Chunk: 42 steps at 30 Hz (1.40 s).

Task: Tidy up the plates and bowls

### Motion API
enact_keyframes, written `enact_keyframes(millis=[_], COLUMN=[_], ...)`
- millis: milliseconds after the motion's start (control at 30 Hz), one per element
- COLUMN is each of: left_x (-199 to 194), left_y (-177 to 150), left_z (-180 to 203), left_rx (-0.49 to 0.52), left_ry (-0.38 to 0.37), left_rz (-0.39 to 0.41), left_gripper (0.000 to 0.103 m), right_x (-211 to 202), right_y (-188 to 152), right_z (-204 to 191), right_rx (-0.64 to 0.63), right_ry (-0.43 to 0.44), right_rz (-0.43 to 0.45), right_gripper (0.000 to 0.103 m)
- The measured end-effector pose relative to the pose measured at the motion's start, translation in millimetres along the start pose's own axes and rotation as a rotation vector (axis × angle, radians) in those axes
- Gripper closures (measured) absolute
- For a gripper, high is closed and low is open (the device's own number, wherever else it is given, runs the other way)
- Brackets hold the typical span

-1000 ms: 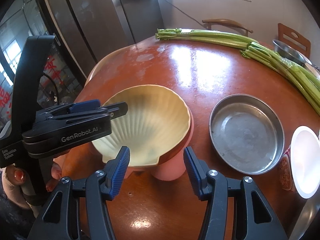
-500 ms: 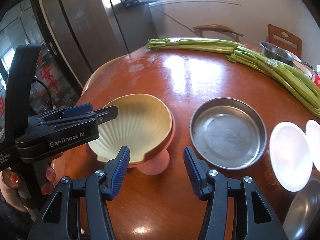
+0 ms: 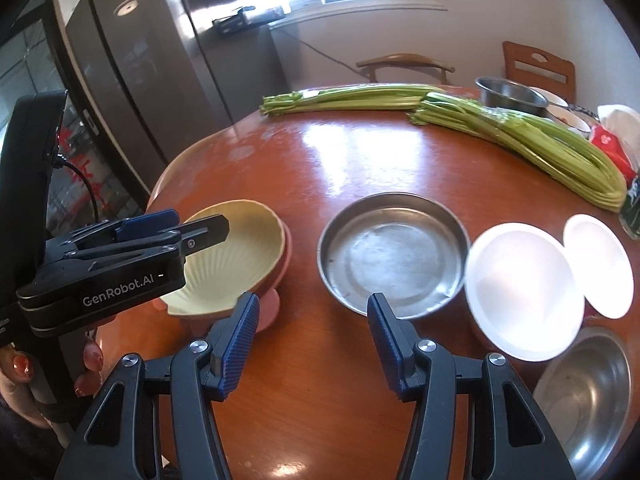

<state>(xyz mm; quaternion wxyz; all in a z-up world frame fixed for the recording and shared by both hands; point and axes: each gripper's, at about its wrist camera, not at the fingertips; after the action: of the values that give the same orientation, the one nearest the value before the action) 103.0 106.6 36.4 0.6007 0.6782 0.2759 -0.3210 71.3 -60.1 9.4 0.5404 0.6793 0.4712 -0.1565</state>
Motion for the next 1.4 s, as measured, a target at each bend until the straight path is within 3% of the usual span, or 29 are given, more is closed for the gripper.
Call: enact_keyframes(millis=[533, 933, 1400], left_x=[20, 45, 80], left_y=[17, 34, 52], left_z=[43, 55, 60], left_rx=[0.086, 0.13, 0.156], left_ry=[-0.013, -0.025, -0.062], left_rz=[-0.039, -0.076, -0.116], left_gripper=[0.04, 0.04, 0.04], right_x=[0, 19, 34], right_y=[-11, -5, 10], right_z=[41, 63, 71], right_rx=[0.116, 0.195, 0.211], right_ry=[-0.02, -0.031, -0.079], right_rz=[-0.023, -0.059, -0.042], right_gripper=[0.044, 0.044, 0.044])
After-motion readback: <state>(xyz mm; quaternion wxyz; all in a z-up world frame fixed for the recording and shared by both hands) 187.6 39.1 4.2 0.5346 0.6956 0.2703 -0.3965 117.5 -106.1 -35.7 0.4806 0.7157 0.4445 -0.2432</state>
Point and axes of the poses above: each gripper's, at about its wrist camera, not at the fingertips, and x roughly the way its jaws point, z to its right, y to its top, and after that the axes turned 11 degrees about x, right-handed
